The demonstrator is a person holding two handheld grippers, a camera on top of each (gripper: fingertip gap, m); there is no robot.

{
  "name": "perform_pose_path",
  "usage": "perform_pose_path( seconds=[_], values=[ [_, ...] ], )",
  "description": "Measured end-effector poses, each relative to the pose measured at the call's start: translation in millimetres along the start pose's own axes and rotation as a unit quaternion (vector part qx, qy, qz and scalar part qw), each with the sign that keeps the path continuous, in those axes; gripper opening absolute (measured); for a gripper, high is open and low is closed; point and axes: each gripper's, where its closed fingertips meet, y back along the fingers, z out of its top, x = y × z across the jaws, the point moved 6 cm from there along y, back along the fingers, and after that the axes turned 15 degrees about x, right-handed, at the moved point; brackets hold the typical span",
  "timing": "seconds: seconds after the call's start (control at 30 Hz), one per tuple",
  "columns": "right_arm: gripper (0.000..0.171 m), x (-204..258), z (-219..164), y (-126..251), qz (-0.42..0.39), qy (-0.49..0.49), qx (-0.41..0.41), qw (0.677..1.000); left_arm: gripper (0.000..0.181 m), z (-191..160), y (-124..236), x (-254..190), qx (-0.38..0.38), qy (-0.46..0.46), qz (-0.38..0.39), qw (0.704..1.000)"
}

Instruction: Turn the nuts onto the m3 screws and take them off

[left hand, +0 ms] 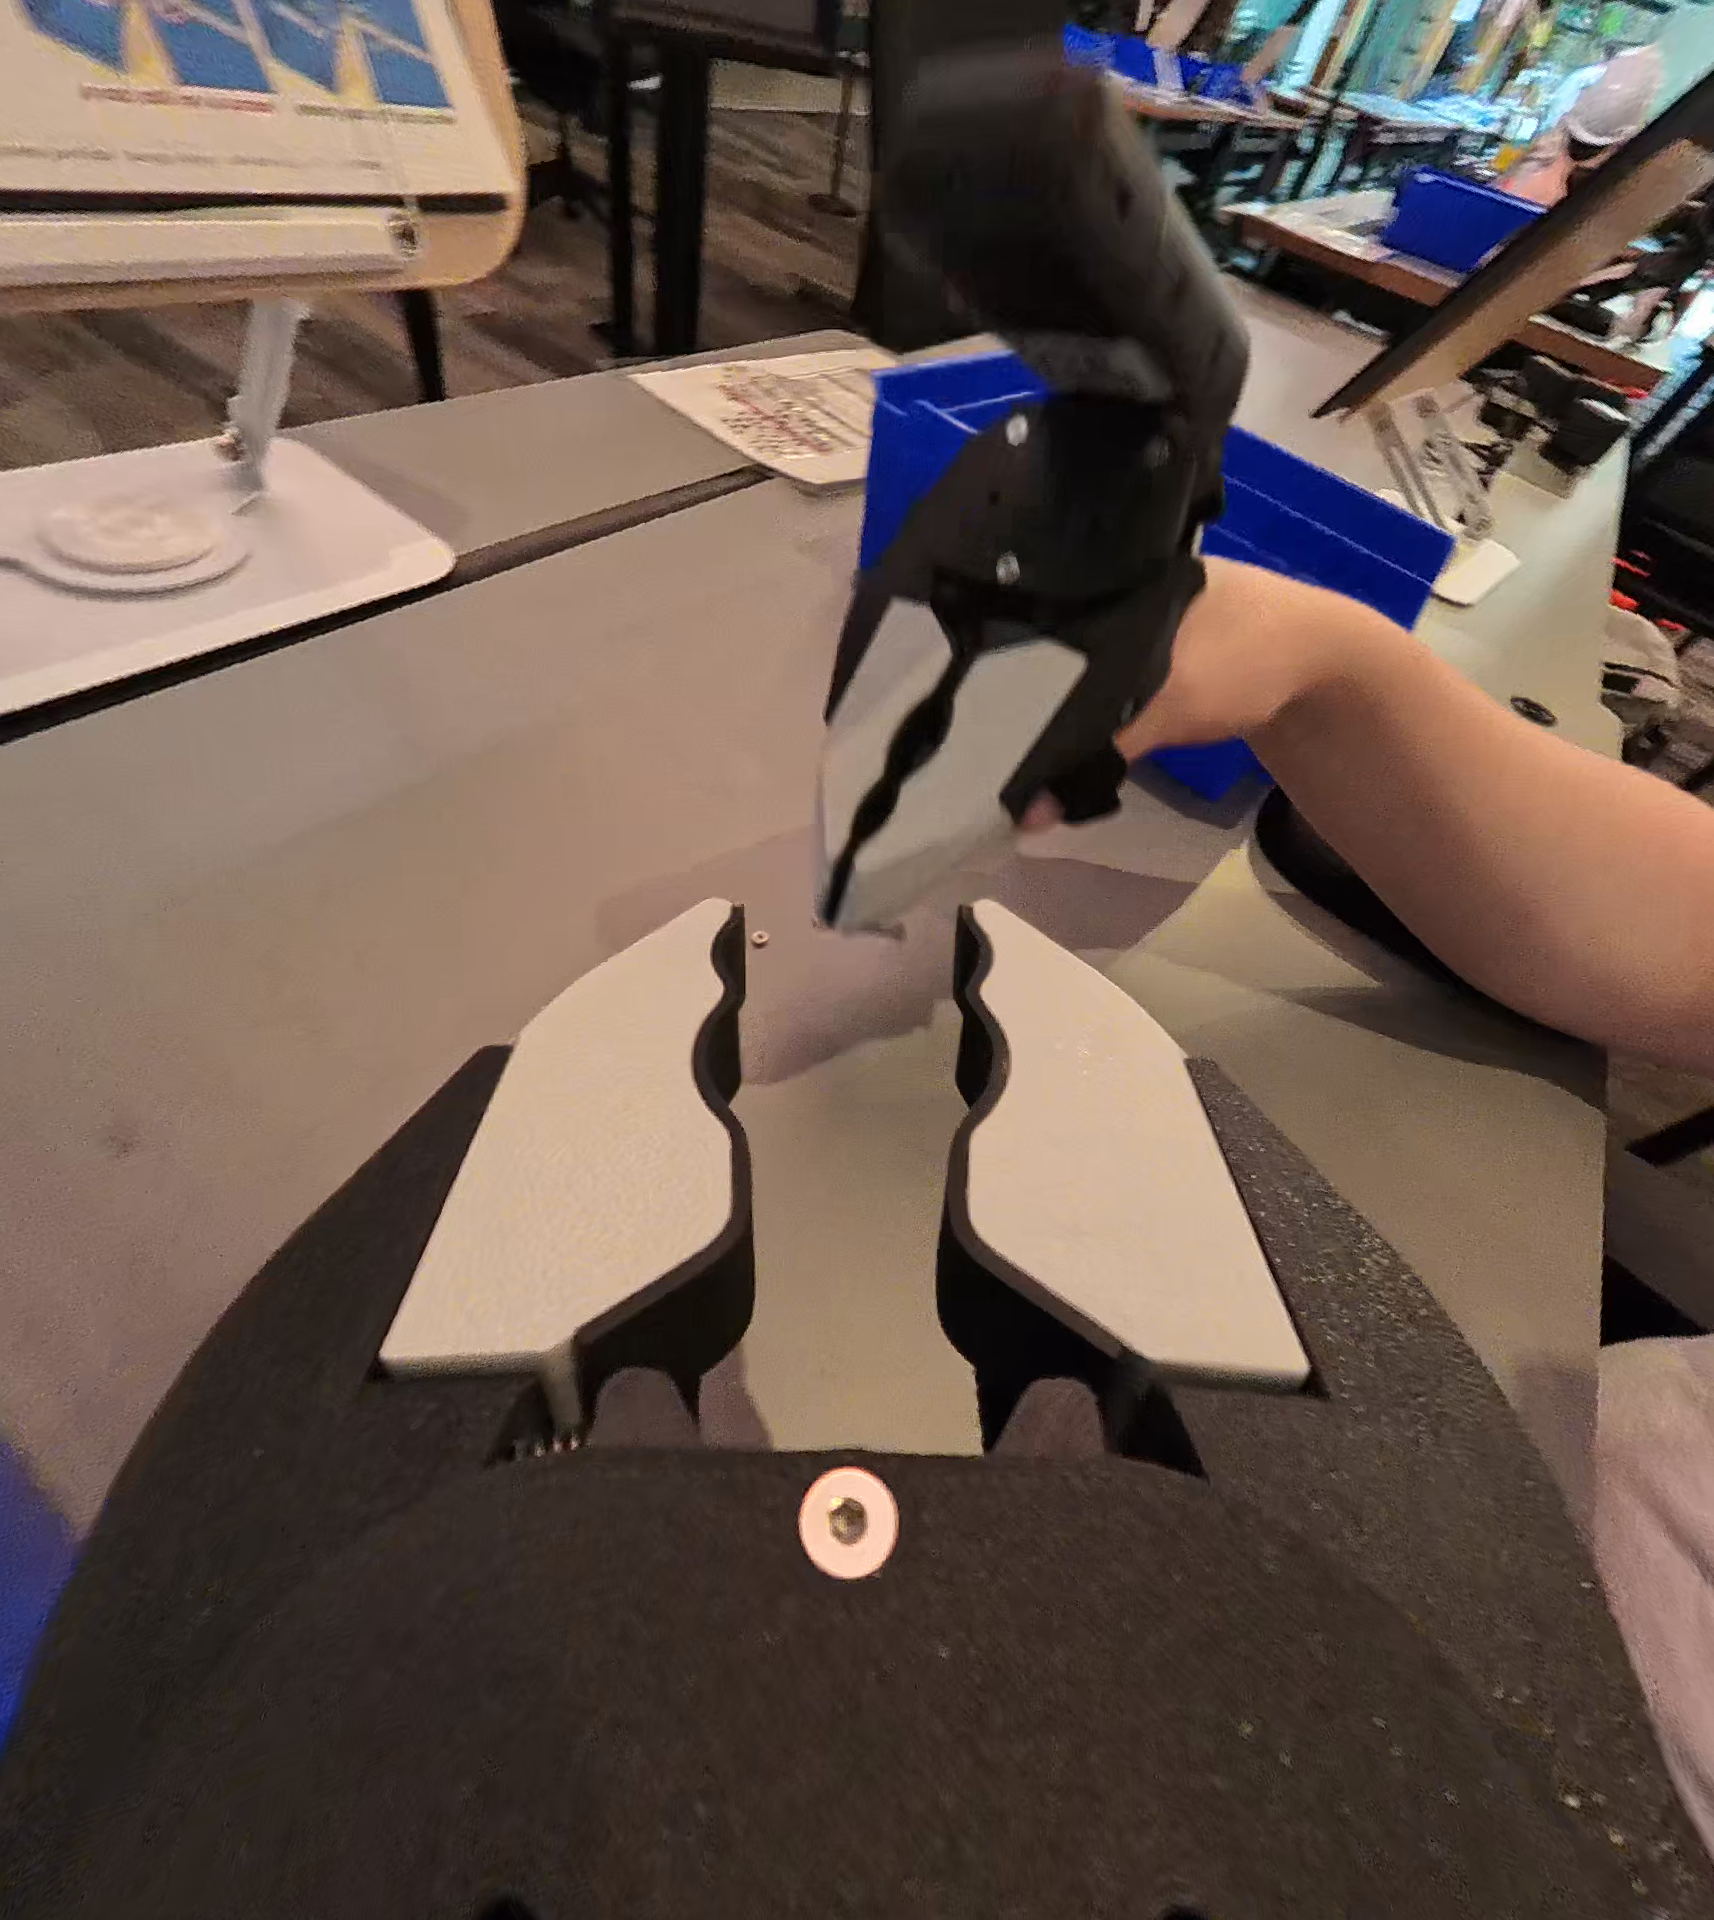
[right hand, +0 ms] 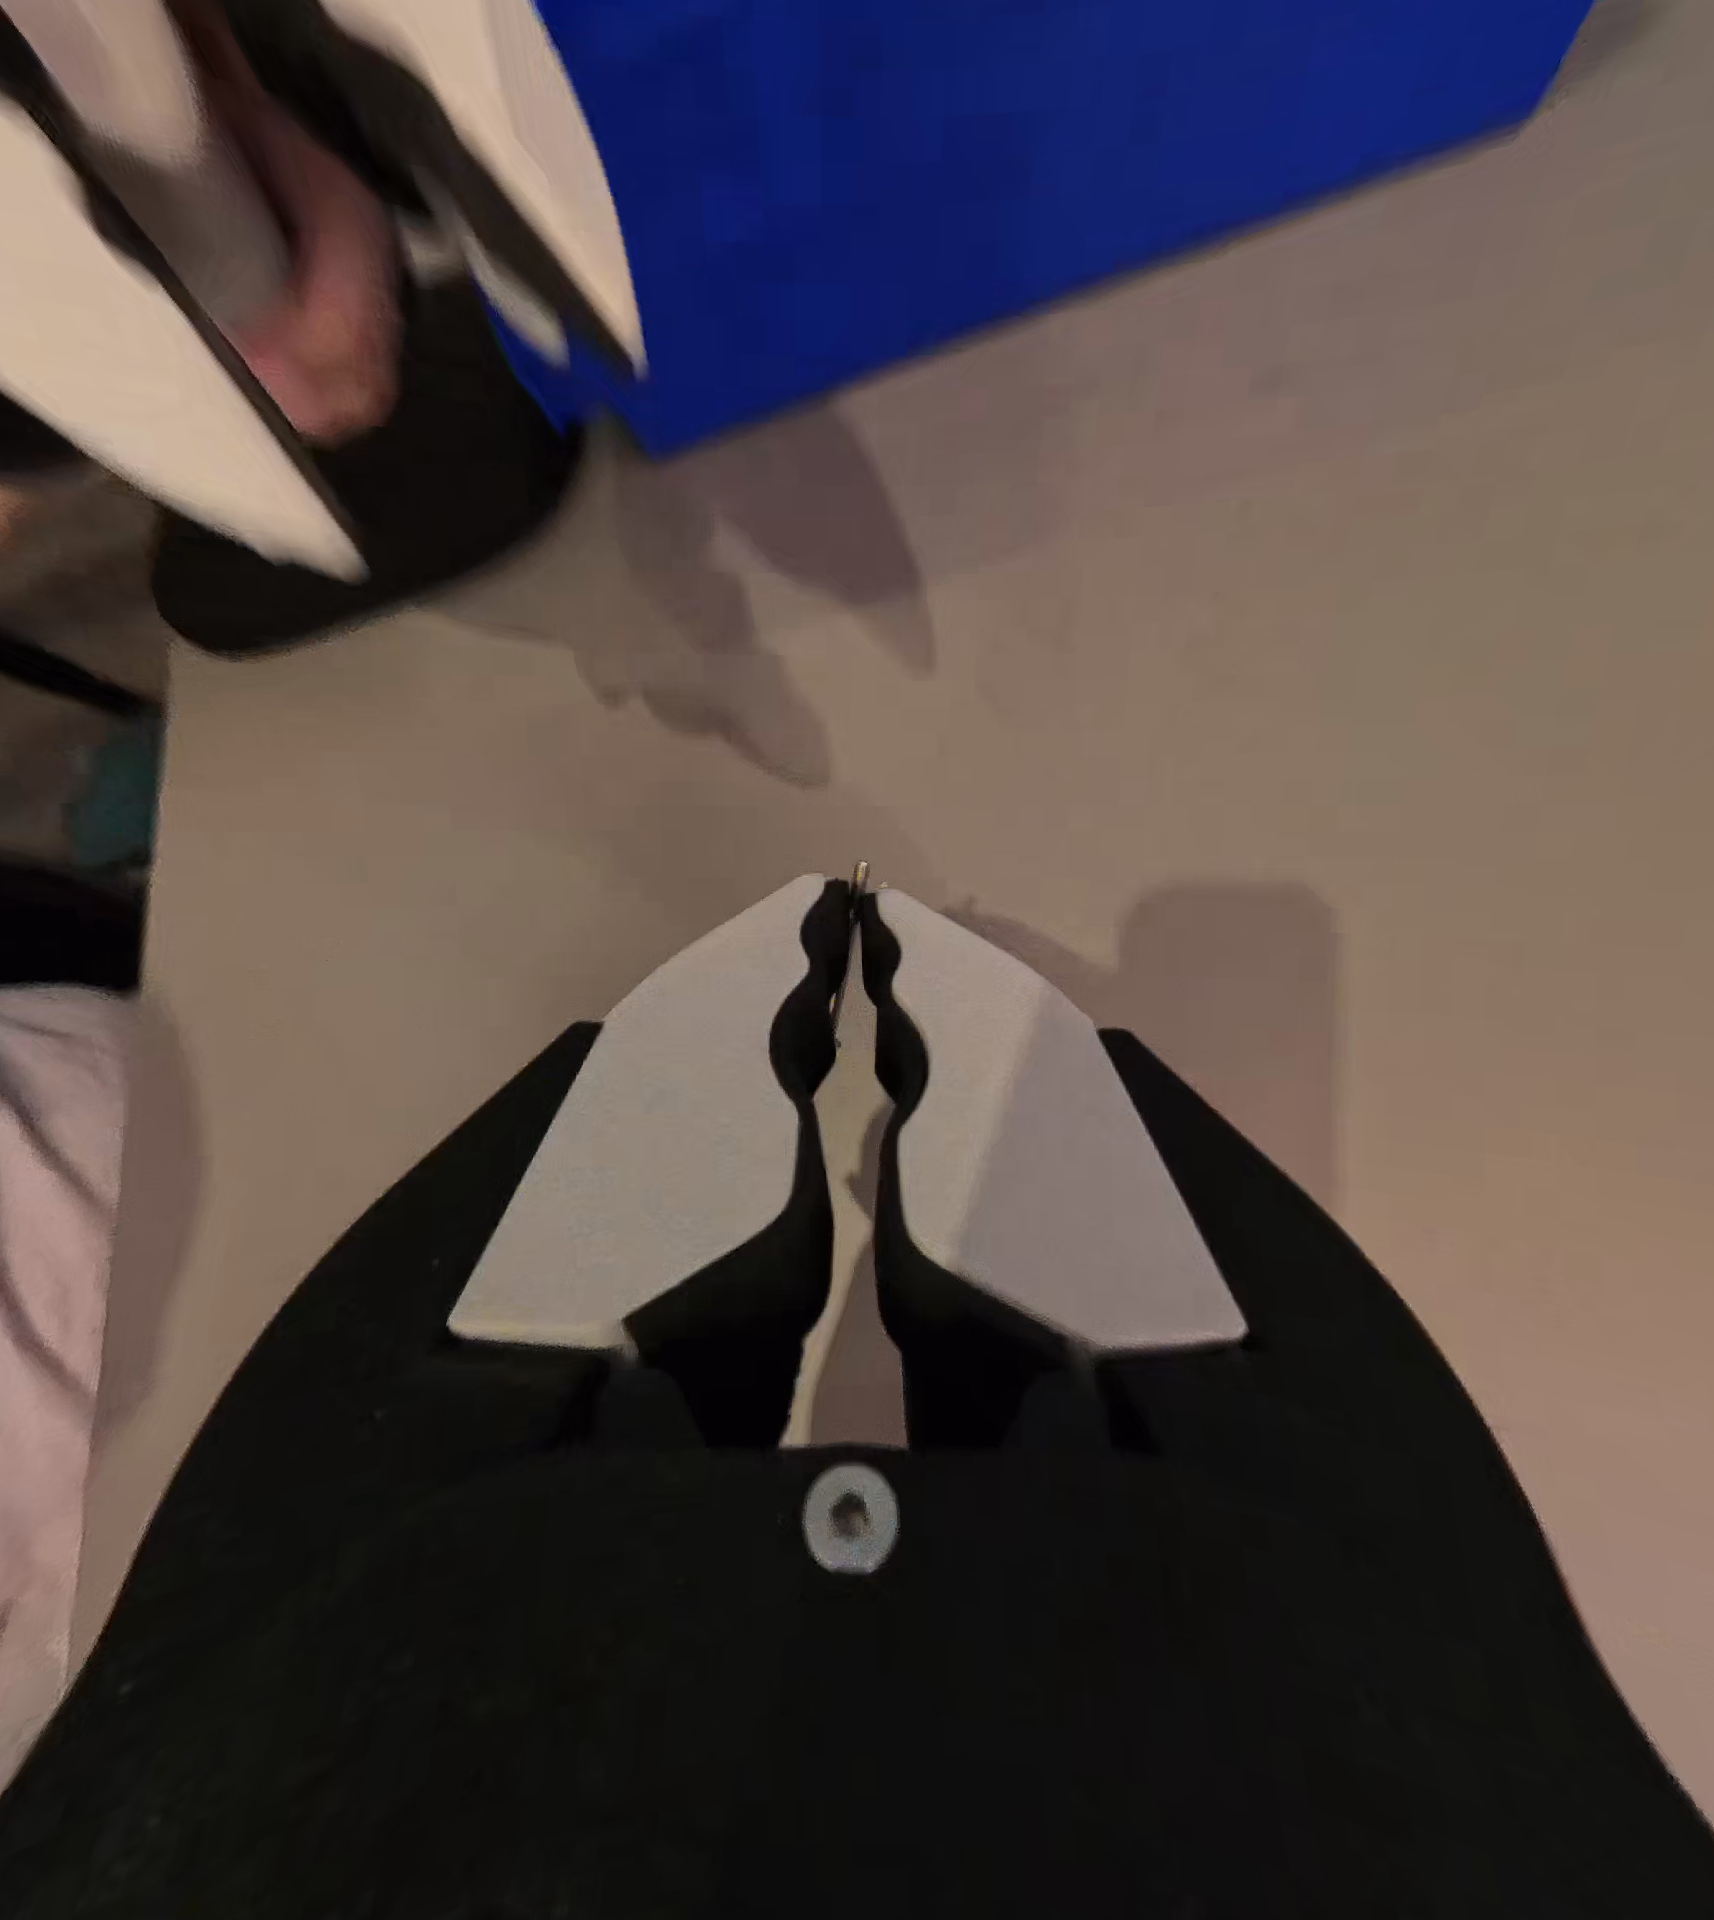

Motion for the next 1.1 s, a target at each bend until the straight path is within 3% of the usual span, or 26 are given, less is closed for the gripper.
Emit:
perform_pose_path(
  seconds=[0.2, 0.37, 0.63, 0.77, 0.87, 1.1],
  values=[
    [0.002, 17, 21, 69, 0.031, 0.069, -0.234, 0.969, 0.049, 16, -28, -16, -0.061, -0.024, -0.124, 0.990],
    [0.002, 41, 28, 96, 0.021, 0.149, -0.324, 0.934, 0.040, 46, -31, -28, -0.135, -0.048, -0.196, 0.970],
    [0.002, 57, 32, 102, 0.028, 0.193, -0.362, 0.912, 0.012, 60, -23, -42, -0.197, -0.115, -0.154, 0.961],
    [0.002, 55, 33, 99, 0.027, 0.181, -0.350, 0.919, 0.016, 62, -27, -40, -0.165, -0.067, -0.191, 0.965],
    [0.002, 52, 34, 97, 0.029, 0.159, -0.343, 0.925, 0.004, 65, -26, -37, -0.155, -0.031, -0.236, 0.959],
    [0.002, 44, 36, 97, 0.058, 0.108, -0.358, 0.926, 0.003, 68, -30, -29, -0.144, 0.035, -0.287, 0.946]
  ],
)
